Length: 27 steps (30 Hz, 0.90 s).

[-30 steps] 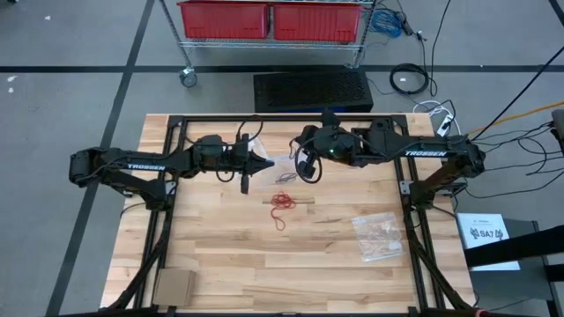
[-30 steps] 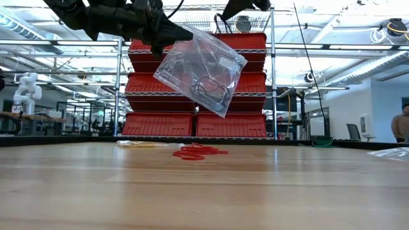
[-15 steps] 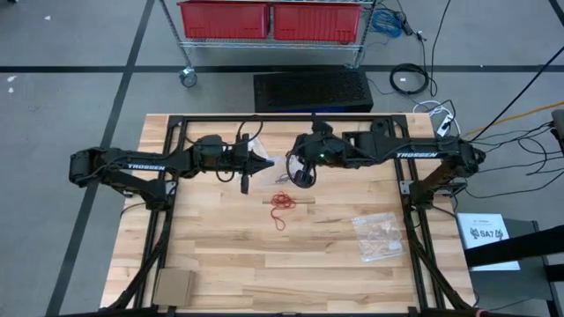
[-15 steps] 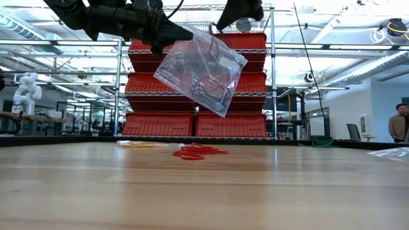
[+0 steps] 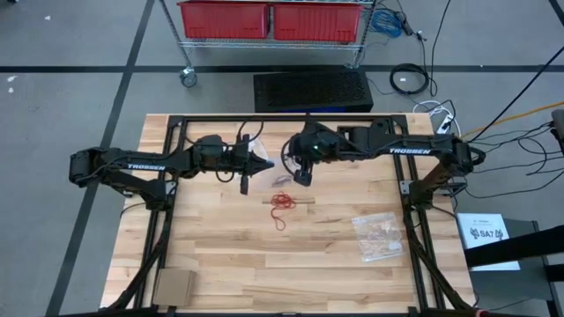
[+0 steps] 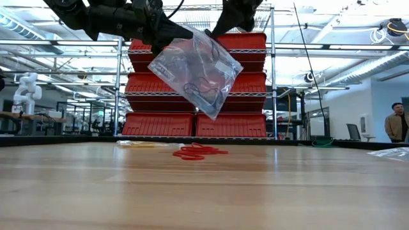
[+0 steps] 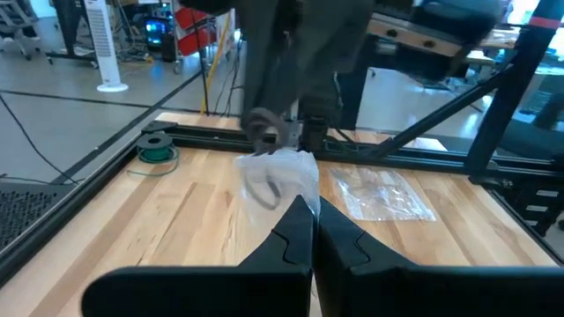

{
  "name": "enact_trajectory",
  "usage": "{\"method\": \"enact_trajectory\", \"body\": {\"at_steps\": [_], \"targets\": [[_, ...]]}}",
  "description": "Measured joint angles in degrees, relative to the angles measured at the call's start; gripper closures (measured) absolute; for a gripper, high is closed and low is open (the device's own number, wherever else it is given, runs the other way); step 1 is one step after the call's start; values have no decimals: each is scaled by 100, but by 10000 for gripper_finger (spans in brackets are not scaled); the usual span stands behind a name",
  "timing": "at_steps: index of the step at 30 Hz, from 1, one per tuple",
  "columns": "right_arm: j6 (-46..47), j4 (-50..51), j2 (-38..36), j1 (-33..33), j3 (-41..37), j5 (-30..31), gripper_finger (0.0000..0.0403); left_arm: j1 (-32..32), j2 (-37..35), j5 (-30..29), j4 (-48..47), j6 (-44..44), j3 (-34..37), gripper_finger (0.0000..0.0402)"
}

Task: Sort rubber bands
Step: Put the purple rubber band into the top right transparent zip bag

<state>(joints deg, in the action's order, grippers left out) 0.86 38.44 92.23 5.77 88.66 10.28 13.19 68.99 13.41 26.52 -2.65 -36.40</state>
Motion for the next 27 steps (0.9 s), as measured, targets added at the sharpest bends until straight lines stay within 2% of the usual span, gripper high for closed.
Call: {"method": "enact_trajectory", "body": {"at_steps": [27], "targets": [[-671, -460, -17, 62, 0, 346, 403, -4, -2, -9, -2, 6, 0, 401]]}}
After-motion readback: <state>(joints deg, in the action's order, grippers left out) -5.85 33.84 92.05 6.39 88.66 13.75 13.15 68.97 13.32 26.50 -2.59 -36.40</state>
